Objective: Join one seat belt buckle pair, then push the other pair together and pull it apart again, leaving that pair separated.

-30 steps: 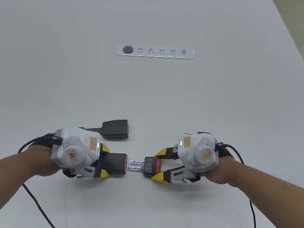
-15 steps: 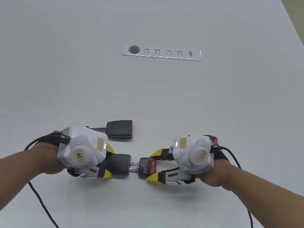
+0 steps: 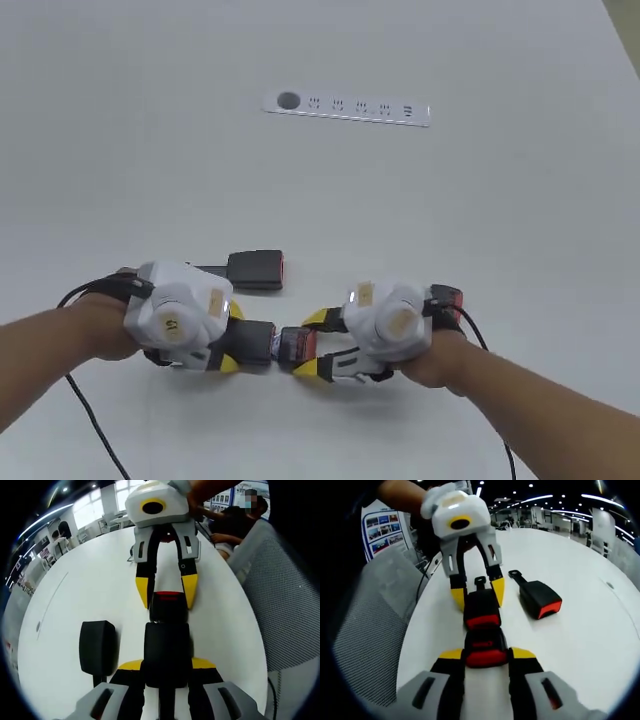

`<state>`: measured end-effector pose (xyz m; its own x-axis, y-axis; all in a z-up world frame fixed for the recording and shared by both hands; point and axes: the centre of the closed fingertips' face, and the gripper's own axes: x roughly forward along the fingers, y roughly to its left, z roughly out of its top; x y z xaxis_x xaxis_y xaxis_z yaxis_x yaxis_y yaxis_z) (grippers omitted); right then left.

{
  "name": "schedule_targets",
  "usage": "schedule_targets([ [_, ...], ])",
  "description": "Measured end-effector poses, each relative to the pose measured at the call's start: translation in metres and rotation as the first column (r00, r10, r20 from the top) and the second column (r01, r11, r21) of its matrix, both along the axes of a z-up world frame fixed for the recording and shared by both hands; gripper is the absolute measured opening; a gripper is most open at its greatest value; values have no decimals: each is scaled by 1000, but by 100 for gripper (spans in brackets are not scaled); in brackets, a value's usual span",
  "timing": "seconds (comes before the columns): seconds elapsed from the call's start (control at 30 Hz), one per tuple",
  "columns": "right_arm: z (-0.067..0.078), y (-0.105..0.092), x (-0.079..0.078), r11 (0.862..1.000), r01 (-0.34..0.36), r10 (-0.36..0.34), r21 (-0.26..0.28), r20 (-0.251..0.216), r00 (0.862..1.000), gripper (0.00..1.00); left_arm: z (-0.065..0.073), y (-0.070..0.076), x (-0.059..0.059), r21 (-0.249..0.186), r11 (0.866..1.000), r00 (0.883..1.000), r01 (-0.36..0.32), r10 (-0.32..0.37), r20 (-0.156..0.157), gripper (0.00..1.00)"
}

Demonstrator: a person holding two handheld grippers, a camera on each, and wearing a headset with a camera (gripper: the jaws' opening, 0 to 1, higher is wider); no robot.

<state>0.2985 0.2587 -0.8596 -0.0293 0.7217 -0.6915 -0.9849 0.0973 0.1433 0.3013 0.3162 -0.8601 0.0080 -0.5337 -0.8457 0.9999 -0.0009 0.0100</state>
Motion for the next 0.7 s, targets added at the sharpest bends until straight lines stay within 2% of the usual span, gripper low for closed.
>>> schedule_targets([
  [0.13, -1, 1, 0, 1000, 3, -3, -18, 5, 1000, 33, 1, 0, 0, 1, 1000, 1000, 2, -2, 1, 34],
  [0.5, -1, 2, 1, 1000, 2, -1, -19, 13, 1000, 33, 0, 1, 2, 4, 1000, 1000, 6, -6, 1, 34],
  [0.7, -1, 3, 1, 1000, 9, -9, -6, 14, 1000, 33, 0, 2, 2, -20, 1000, 1000, -2, 2, -2, 34],
])
